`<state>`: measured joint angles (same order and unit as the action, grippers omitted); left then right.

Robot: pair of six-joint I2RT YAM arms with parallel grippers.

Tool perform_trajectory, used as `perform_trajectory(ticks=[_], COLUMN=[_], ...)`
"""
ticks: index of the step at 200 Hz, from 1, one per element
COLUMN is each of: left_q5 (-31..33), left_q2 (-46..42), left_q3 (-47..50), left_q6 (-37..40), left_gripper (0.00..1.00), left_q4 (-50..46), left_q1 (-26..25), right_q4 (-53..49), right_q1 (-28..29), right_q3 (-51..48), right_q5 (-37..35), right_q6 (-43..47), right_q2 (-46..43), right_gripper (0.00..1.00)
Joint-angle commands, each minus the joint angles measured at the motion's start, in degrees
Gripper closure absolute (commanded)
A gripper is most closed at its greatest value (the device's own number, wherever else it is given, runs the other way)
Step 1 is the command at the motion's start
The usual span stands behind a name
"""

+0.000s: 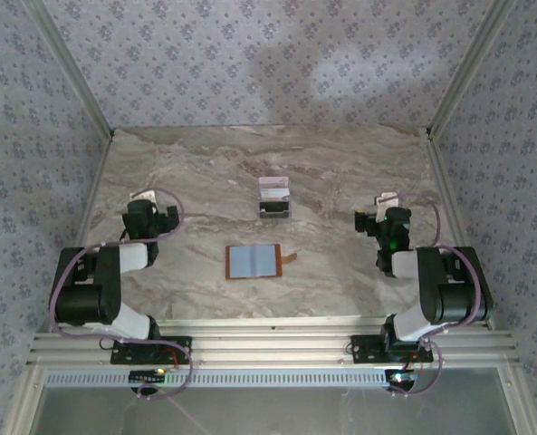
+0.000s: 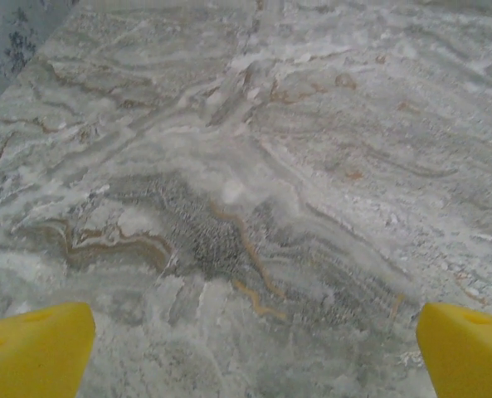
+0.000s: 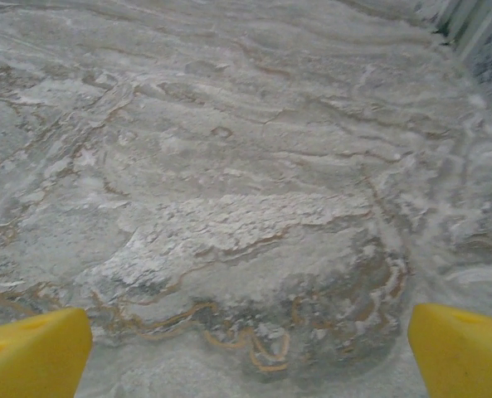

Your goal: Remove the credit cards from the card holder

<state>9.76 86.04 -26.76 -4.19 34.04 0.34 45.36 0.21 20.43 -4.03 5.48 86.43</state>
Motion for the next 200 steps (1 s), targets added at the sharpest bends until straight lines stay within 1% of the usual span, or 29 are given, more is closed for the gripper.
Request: perform_trajectory(ticks=[1, 7, 18, 26, 36, 45, 54, 61, 76, 84, 100, 113, 200], left_q5=[-2.52, -2.49, -1.86, -1.76, -1.67, -1.66, -1.67, -1.63, -1.57, -1.53, -1.57, -1.58, -1.55], left_q2=[1.73, 2.77, 1.35, 2.31, 1.76, 2.24, 1.80, 2.13, 1.98, 1.97, 2.01, 2.02, 2.00], left_q3=[3.74, 4.81, 3.42, 4.13, 3.44, 3.85, 3.49, 3.71, 3.69, 3.61, 3.58, 3.57, 3.65], left_q6=[1.31, 1.54, 1.18, 1.41, 1.31, 1.44, 1.37, 1.42, 1.40, 1.41, 1.48, 1.51, 1.46], left_gripper=[0.00, 0.00, 0.01, 0.01, 0.00, 0.01, 0.01, 0.01, 0.01, 0.00, 0.01, 0.01, 0.00], left_q4=[14.22, 17.75, 12.23, 15.51, 12.78, 14.49, 13.03, 14.17, 13.93, 13.60, 13.58, 13.68, 13.77], left_q1=[0.27, 0.24, 0.11, 0.10, 0.10, 0.10, 0.10, 0.08, 0.10, 0.05, 0.01, 0.01, -0.03], right_q4=[2.62, 1.94, 1.31, 1.57, 1.47, 1.53, 1.56, 1.61, 2.92, 2.53, 1.05, 1.13, 0.84], right_q1=[-1.28, -1.26, -1.33, -1.35, -1.20, -1.17, -1.17, -1.13, -0.30, -0.51, -2.37, -1.84, -2.31], right_q3=[1.15, 1.41, 1.79, 1.73, 1.77, 1.72, 1.72, 1.66, 1.03, 1.24, 1.86, 1.90, 2.14], right_q5=[3.58, 2.80, 1.48, 1.39, 1.09, 1.04, 1.02, 0.89, -1.05, -0.50, 3.43, 2.46, 3.54], right_q6=[-2.66, -2.94, -3.62, -3.56, -3.54, -3.54, -3.54, -3.54, -3.17, -3.28, -4.16, -3.85, -4.05], right_q2=[0.75, 0.72, 0.87, 0.93, 0.91, 0.94, 0.93, 0.89, 0.84, 0.84, 0.84, 0.89, 1.05], right_gripper=[0.00, 0.00, 0.00, 0.00, 0.00, 0.00, 0.00, 0.00, 0.00, 0.00, 0.00, 0.00, 0.00])
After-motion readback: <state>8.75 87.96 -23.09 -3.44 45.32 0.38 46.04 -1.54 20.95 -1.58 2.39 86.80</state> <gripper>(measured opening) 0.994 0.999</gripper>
